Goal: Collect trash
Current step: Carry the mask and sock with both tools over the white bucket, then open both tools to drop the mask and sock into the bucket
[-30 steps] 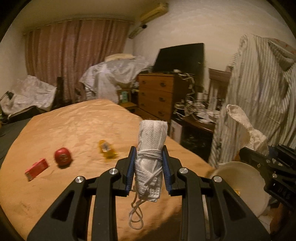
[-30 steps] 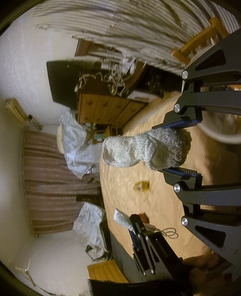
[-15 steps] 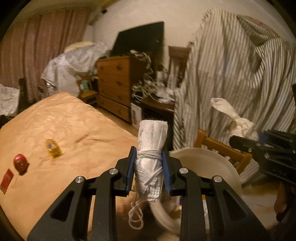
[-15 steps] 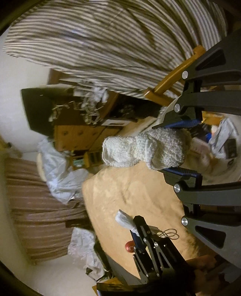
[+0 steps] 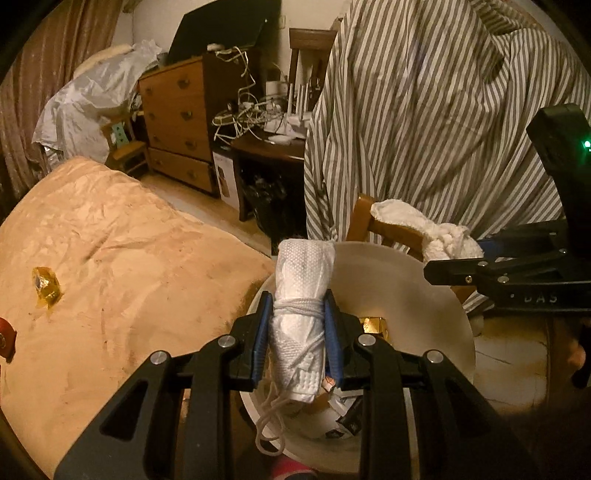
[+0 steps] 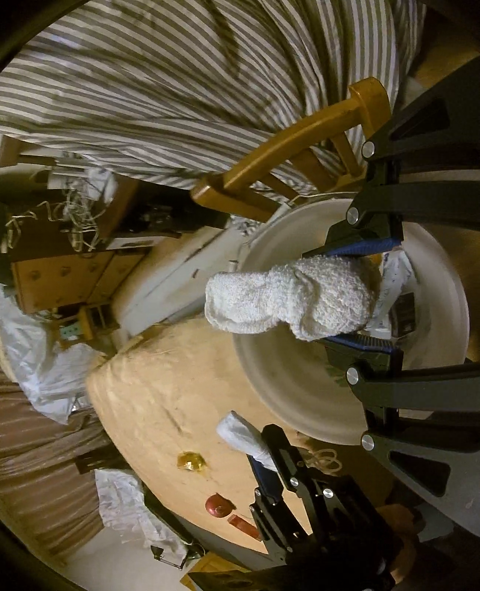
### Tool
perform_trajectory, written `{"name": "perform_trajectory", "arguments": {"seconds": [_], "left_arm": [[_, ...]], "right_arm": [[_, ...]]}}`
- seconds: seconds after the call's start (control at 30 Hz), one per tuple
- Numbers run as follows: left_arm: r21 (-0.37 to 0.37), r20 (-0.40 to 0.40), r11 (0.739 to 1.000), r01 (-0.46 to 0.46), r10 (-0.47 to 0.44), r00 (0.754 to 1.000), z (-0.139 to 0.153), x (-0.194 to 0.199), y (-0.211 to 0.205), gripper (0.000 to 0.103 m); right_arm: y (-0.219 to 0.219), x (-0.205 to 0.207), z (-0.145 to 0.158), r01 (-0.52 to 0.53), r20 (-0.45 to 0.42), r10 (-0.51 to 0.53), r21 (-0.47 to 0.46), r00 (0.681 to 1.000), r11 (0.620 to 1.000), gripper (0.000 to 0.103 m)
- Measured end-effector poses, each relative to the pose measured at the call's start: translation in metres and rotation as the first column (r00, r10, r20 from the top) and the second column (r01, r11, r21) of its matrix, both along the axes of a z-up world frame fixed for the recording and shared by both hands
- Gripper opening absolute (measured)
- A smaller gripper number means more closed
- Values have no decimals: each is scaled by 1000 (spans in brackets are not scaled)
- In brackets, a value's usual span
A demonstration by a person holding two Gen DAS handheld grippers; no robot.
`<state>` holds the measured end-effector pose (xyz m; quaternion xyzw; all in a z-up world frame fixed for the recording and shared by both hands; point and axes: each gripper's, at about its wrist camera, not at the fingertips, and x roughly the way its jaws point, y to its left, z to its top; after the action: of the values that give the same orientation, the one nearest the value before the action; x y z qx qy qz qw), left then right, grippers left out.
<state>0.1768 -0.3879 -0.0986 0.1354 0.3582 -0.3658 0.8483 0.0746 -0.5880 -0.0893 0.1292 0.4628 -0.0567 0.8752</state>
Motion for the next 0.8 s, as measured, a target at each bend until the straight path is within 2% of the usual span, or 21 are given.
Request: {"name": "perform_trajectory", "arguments": {"seconds": [0.8], "left_arm": [[21, -17, 1000, -4, 4, 1000, -10, 4, -6, 26]], "right_arm": [[11, -3, -6, -2, -3, 2, 15, 1000, 1000, 38]]}}
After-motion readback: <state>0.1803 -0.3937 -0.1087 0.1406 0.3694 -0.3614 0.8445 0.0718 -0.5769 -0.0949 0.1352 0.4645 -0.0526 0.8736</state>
